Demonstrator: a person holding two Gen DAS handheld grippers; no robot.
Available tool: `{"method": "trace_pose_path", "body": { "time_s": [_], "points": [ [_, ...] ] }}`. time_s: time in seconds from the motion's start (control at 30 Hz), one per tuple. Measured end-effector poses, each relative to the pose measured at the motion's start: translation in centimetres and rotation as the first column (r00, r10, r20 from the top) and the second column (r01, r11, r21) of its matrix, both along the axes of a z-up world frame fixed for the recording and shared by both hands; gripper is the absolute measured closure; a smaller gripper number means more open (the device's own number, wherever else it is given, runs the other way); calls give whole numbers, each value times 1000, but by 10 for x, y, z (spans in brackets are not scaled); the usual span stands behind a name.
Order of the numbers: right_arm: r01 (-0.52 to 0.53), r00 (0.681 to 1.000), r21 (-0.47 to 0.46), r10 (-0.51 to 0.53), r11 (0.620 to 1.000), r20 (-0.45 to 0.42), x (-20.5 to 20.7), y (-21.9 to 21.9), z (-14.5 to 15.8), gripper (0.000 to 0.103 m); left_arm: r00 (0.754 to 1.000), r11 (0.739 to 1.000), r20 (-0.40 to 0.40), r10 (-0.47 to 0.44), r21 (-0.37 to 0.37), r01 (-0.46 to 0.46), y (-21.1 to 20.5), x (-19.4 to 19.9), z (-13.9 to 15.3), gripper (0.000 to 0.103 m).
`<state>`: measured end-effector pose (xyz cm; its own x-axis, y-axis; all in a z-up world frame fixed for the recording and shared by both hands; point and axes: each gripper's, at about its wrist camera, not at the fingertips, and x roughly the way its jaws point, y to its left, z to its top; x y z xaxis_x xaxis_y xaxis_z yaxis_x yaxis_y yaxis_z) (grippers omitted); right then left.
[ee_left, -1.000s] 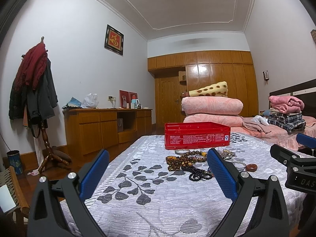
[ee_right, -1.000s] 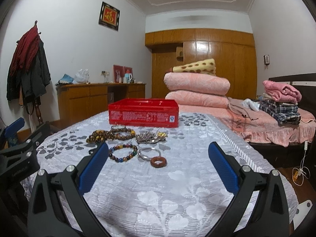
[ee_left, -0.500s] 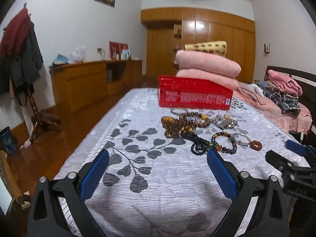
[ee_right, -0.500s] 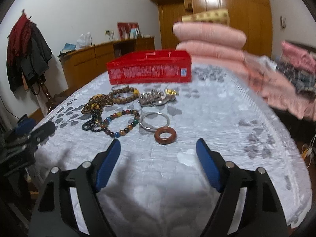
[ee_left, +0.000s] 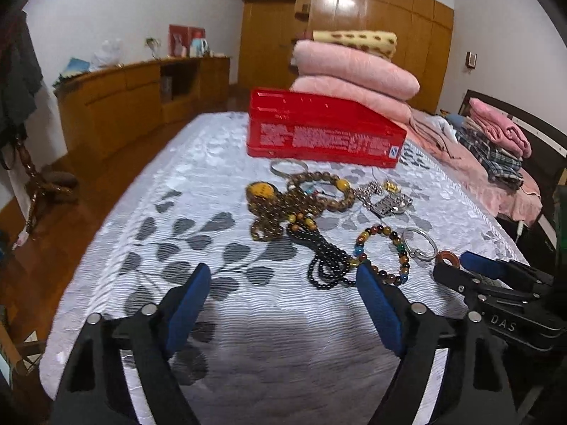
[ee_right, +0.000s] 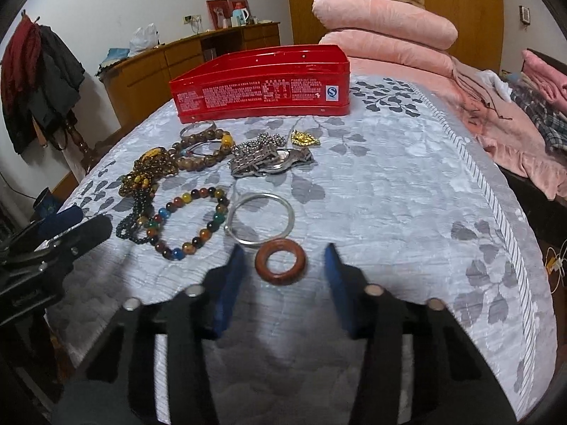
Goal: Organize jewelry
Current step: 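Grasp the brown wooden ring with the right tool while the left tool grasps the black bead strand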
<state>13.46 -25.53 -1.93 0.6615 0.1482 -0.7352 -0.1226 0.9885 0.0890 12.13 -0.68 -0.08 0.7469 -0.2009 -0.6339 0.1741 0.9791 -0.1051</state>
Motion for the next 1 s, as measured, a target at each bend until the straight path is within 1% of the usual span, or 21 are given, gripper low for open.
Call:
{"method": "trace_pose_path", "body": {
  "time_s": [0.03, 0.07, 0.2, 0.3, 0.33, 0.47, 0.53, 0.6, 0.67, 0.8, 0.83, 0.93, 1.0],
  "points": [
    [-4, 1000, -9, 4, 1000, 0, 1, 1, 0, 73, 1000, 1000, -13, -6, 4, 7, -2, 3, -1, 22],
    [-11, 1000, -15, 11, 1000, -1, 1, 1, 0, 74, 1000, 1000, -21, -11, 8, 11, -4, 6, -2, 23],
    [-23, 1000, -4, 23, 1000, -12, 1, -2, 2, 75, 999, 1000, -43, -28, 1, 28, -8, 14, -1, 23],
    [-18, 1000, 4, 18, 1000, -2, 1, -6, 6, 75, 997, 999, -59, -46, -10, 46, -12, 19, 0, 23],
    [-15, 1000, 9, 15, 1000, 3, 1, -8, 8, 75, 996, 998, -68, -55, -11, 55, -15, 22, 0, 25],
    [-17, 1000, 31, 17, 999, 21, 3, -15, 13, 75, 992, 997, -100, -72, -26, 70, -21, 31, -2, 38],
    [-23, 999, 35, 22, 999, 23, 4, -17, 13, 75, 989, 997, -124, -80, -32, 76, -25, 38, -4, 41],
    [-23, 1000, 42, 22, 999, 19, 7, -18, 11, 75, 987, 997, -140, -80, -30, 76, -28, 43, -7, 47],
    [-22, 1000, 53, 21, 998, 13, 9, -20, 9, 75, 985, 997, -155, -79, -40, 73, -29, 48, -10, 59],
    [-25, 1000, 60, 24, 998, 7, 11, -19, 7, 74, 984, 997, -165, -64, -58, 56, -28, 55, -12, 69],
    [-25, 1000, 59, 25, 998, 8, 11, -19, 7, 75, 984, 996, -166, -68, -60, 59, -28, 55, -12, 78],
    [-22, 1000, 57, 22, 998, 5, 12, -19, 7, 74, 983, 996, -165, -78, -57, 69, -27, 55, -12, 82],
    [-19, 1000, 52, 19, 998, 2, 12, -18, 6, 74, 982, 995, -169, -86, -73, 75, -23, 53, -11, 83]
  ]
}}
